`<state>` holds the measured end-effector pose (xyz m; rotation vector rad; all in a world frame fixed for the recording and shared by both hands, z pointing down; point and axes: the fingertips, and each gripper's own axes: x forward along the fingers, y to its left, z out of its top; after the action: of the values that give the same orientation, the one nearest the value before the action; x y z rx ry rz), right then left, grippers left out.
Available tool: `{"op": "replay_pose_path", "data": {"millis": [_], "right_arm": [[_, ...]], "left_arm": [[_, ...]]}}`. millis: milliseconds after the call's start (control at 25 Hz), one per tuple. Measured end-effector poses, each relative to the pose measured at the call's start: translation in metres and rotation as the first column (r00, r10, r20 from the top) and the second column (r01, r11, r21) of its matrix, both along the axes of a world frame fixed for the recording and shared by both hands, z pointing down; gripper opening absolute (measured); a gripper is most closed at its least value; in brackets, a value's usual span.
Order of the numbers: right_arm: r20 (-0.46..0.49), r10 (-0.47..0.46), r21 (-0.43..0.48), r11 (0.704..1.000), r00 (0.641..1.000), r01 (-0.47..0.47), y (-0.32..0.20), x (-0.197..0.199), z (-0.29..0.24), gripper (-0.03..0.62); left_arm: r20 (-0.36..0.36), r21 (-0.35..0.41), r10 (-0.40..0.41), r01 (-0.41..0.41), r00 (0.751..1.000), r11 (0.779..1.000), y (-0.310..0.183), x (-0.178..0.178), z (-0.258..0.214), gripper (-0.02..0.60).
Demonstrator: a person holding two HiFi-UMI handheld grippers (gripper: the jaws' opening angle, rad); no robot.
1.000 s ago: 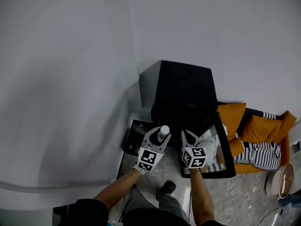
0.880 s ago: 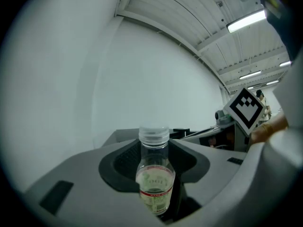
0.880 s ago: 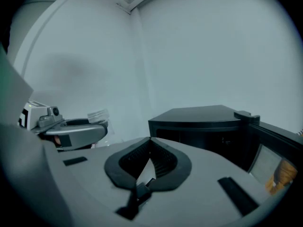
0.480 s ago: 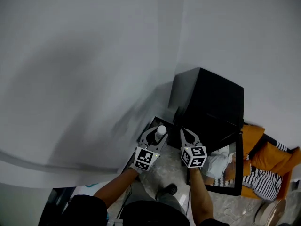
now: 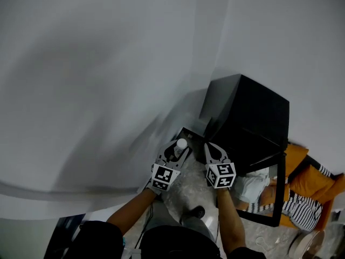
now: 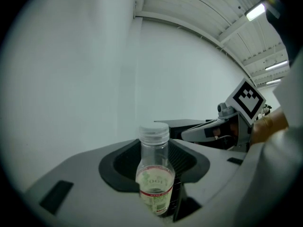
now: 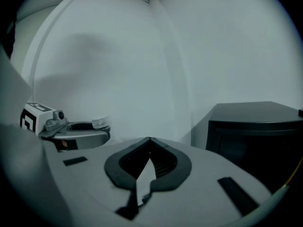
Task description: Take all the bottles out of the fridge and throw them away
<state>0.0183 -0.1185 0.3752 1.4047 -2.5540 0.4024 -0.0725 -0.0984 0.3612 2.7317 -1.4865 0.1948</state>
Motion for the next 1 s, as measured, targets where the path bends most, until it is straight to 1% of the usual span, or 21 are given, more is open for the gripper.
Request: {"op": "replay_pose_path", "data": {"millis": [200, 360, 560, 1000], "right_arm": [[-0.006, 0.001, -0.029, 1.000, 1.000, -0.001, -0.001, -0.001, 0.018, 0.009], [-0.012, 0.000, -0.053, 0.999, 1.000, 0.000, -0.002, -0.002, 0.044, 0.008], [-0.011, 0.004, -0.099, 0.995, 1.000, -0.005, -0.005, -0.006, 0.089, 0.008], [-0.003, 0.018, -0.153, 0.988, 1.000, -0.018, -0.012, 0.001, 0.187, 0.008]], "left_arm": [[0.005, -0.035, 0.001, -0.001, 1.000, 0.999, -0.005, -0.004, 0.026, 0.179], [-0.001, -0.066, 0.001, -0.001, 1.000, 0.998, -0.005, -0.007, 0.052, 0.179], [-0.003, -0.107, -0.001, 0.000, 1.000, 0.994, -0.006, -0.013, 0.094, 0.179], [0.050, -0.157, 0.006, 0.002, 0.999, 0.988, -0.014, -0.023, 0.190, 0.179]]}}
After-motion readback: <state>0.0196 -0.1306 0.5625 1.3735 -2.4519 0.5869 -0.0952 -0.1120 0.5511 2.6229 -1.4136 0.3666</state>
